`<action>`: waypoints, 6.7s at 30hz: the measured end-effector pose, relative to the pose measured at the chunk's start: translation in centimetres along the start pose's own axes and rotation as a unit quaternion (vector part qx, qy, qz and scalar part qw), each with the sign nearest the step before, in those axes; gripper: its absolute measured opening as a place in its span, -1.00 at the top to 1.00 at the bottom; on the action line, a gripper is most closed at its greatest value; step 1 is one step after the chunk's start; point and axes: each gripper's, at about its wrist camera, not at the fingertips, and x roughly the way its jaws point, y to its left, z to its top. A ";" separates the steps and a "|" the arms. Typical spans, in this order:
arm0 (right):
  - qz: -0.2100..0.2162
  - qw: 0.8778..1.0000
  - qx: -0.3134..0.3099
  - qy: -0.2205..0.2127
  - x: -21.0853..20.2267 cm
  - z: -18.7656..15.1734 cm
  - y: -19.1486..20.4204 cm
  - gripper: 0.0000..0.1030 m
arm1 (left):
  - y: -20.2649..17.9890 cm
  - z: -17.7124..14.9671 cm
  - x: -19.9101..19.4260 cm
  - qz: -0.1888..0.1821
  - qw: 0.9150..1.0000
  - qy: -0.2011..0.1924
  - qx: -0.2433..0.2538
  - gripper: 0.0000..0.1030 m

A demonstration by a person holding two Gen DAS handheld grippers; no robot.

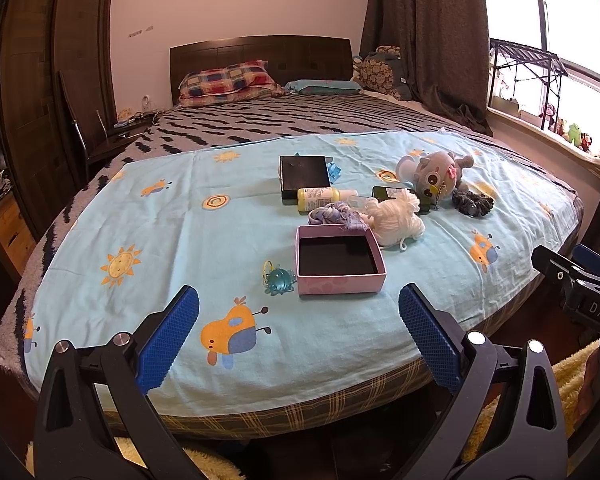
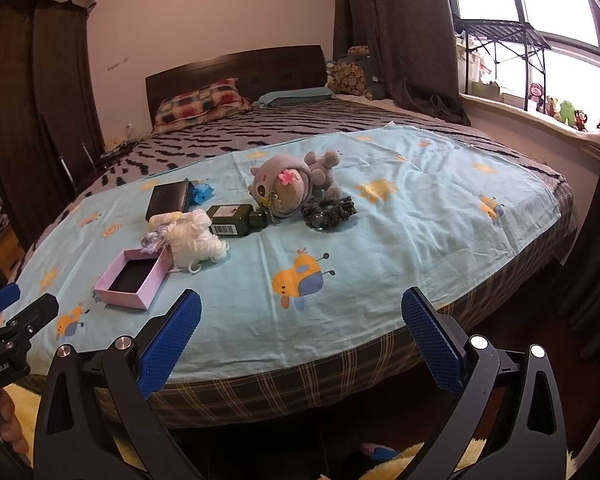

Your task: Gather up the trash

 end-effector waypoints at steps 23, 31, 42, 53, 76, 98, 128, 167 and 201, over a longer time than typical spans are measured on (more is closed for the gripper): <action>0.004 1.000 0.005 0.002 0.1 -0.1 0.0 -0.94 | 0.2 0.0 0.1 -0.001 1.000 0.001 -0.002 -0.84; 0.007 1.000 0.004 -0.002 0.7 -0.1 -0.5 -0.94 | 0.3 -0.4 1.2 -0.009 1.000 0.015 -0.003 -0.84; 0.048 0.999 0.004 -0.005 2.3 0.8 -0.5 -0.94 | 0.1 -0.5 3.8 -0.006 0.999 0.034 0.004 -0.84; 0.024 0.999 -0.004 0.024 6.0 2.1 -0.7 -0.94 | -1.5 0.1 6.5 -0.047 0.997 0.060 0.004 -0.84; 0.009 0.999 0.007 0.053 17.1 5.5 -2.8 0.11 | -2.5 0.8 13.4 -0.043 0.995 0.087 0.014 -0.42; 0.080 0.996 -0.033 0.006 8.5 5.5 -0.7 0.58 | -1.5 1.8 5.5 -0.065 0.998 0.008 0.014 -0.41; 0.131 0.981 -0.023 0.144 2.0 -11.1 -0.2 0.58 | -3.8 -11.6 2.4 -0.137 0.981 0.139 0.025 -0.41; 0.117 0.967 0.055 0.221 8.6 -13.6 -1.8 -0.29 | -3.6 -16.9 9.5 -0.155 0.954 0.256 0.008 -0.77; 0.168 0.976 -0.056 0.126 13.4 5.1 8.0 -0.61 | 5.8 3.1 12.0 -0.018 0.992 0.127 0.022 -0.48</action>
